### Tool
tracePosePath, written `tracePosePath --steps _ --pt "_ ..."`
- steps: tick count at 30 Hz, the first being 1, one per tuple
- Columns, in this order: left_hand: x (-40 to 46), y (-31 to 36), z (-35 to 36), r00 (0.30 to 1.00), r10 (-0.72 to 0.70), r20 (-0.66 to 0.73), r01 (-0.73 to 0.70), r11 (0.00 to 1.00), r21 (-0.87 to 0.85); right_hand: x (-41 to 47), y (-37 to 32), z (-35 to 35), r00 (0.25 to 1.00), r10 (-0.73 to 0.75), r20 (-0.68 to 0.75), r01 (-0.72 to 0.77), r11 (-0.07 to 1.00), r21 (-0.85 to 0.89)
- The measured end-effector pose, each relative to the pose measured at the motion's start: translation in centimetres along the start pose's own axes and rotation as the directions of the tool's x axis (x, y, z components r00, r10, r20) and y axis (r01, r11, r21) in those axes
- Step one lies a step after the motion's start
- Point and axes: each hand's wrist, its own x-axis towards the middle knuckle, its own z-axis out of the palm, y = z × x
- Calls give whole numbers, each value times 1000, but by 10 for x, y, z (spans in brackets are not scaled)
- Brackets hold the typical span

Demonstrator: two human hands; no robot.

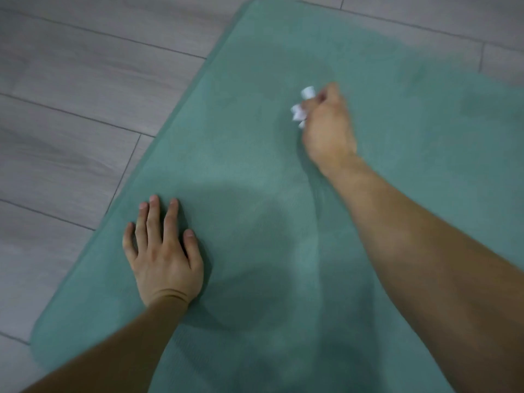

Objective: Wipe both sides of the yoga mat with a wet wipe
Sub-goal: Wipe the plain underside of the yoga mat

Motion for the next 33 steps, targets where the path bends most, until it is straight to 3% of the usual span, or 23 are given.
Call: tracePosePath --steps 2,4,6,7,8,9,10,12,13,15,17,19,21,22,24,25,27,29,30,32,33 --pt "-2 -1 1 1000 0 1 0 1000 3 -6 -12 5 994 91 -60 -90 996 22" --pt "-2 -1 1 1000 6 2 -6 1000 -8 -51 -57 22 986 -162 32 160 984 74" --pt "-1 -2 1 1000 2 9 -2 1000 -7 -111 -96 29 827 -545 135 516 833 200" --pt "-2 -3 1 1000 1 11 -1 1000 -8 -128 -96 27 730 -668 143 630 739 239" --pt "-2 -3 1 1000 1 11 -1 1000 -9 -126 -86 17 679 -720 141 675 688 267" --pt "-2 -2 1 1000 2 11 -2 1000 -12 -112 -64 9 711 -697 94 655 705 274" --pt "-2 -1 1 1000 5 7 -5 1000 -15 -92 -37 1 803 -595 40 574 789 220" --pt "-1 -2 2 1000 6 -1 -6 1000 -11 -49 31 -18 972 -227 -58 229 973 22" --pt "0 -2 3 1000 7 -8 -7 1000 -7 -36 57 -29 994 -43 -105 43 999 -5" --pt "-1 -3 4 1000 8 -12 -8 1000 -1 -33 60 -36 978 143 -149 -131 988 85" --pt "-2 -3 4 1000 9 -10 -9 1000 -14 -69 7 -20 998 66 -14 -63 988 141" --pt "-1 -3 4 1000 4 -16 -5 1000 -20 -128 -60 -2 959 -224 172 174 949 261" --pt "-1 -4 5 1000 3 -20 -3 1000 -22 -174 -88 13 801 -561 209 490 815 310" --pt "-1 -4 5 1000 5 -22 -6 1000 -23 -172 -80 10 733 -650 198 592 754 283" --pt "0 -4 5 1000 7 -22 -8 1000 -21 -134 -32 -4 811 -566 149 518 813 268" --pt "1 -4 5 1000 4 -20 -4 1000 -22 -110 2 -15 872 -477 114 458 875 155" --pt "0 -4 5 1000 -2 -19 2 1000 -23 -71 67 -40 992 -115 53 118 991 -57" --pt "0 -3 6 1000 7 -29 -8 1000 -17 -59 98 -48 987 121 -105 -124 992 -22" --pt "1 -2 7 999 14 -34 -14 1000 -14 -64 87 -45 983 136 -126 -134 991 29" --pt "2 -5 8 1000 12 -29 -13 1000 -20 -105 44 -13 982 126 -140 -71 935 347" --pt "2 -6 8 1000 11 -23 -12 1000 -19 -132 10 2 992 -80 -101 112 921 373"
